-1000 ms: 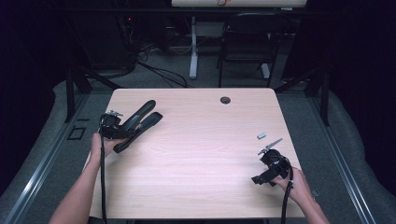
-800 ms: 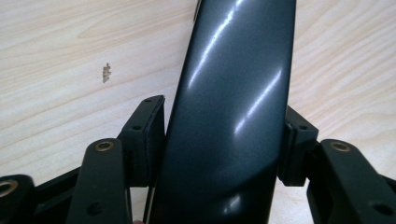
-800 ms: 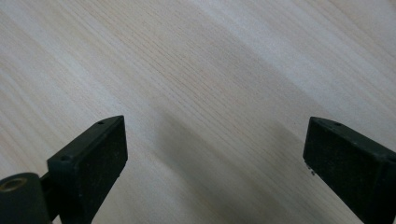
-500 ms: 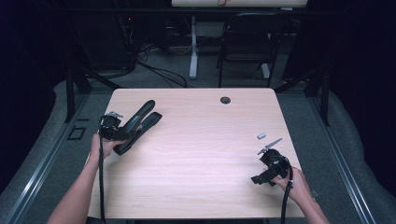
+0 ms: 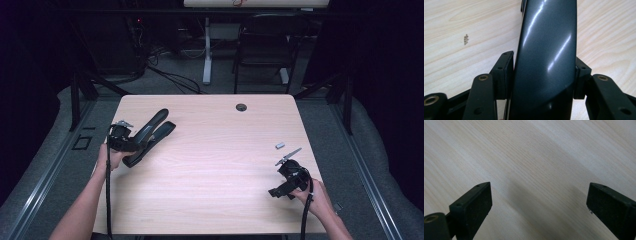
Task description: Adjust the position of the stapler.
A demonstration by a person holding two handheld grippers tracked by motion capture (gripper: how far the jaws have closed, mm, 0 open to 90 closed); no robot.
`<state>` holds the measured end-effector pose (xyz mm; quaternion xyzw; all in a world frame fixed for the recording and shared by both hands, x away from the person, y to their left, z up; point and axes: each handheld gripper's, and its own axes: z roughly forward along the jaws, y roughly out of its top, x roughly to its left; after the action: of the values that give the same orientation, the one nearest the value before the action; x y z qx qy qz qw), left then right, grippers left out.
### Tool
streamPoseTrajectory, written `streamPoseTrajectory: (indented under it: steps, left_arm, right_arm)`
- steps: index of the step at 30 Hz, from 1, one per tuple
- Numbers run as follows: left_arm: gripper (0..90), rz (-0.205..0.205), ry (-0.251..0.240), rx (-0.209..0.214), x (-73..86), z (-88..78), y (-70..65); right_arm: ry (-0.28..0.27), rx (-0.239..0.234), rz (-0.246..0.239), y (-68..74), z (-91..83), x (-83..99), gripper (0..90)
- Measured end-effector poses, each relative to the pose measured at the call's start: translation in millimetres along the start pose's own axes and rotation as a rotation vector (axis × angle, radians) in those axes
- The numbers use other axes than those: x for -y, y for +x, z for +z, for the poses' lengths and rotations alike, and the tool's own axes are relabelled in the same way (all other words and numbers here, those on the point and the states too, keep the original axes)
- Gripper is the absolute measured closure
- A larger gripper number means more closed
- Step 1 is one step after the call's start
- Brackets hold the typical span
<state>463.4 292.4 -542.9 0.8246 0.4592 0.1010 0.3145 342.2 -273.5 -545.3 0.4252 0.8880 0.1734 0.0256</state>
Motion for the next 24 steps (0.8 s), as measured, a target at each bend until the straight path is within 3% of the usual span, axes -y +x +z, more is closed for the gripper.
streamPoseTrajectory:
  steps: [10,24]
  left_arm:
    - [46.9,0.025,0.013,0.018,-0.7,0.5,-5.5]
    - [46.9,0.092,0.025,0.066,-2.1,3.4,-17.5]
  right_arm:
    - [0.001,-0.006,-0.006,0.9,-0.6,-0.5,6.0]
    - [-0.015,-0.013,0.008,1.8,2.1,-0.6,6.0]
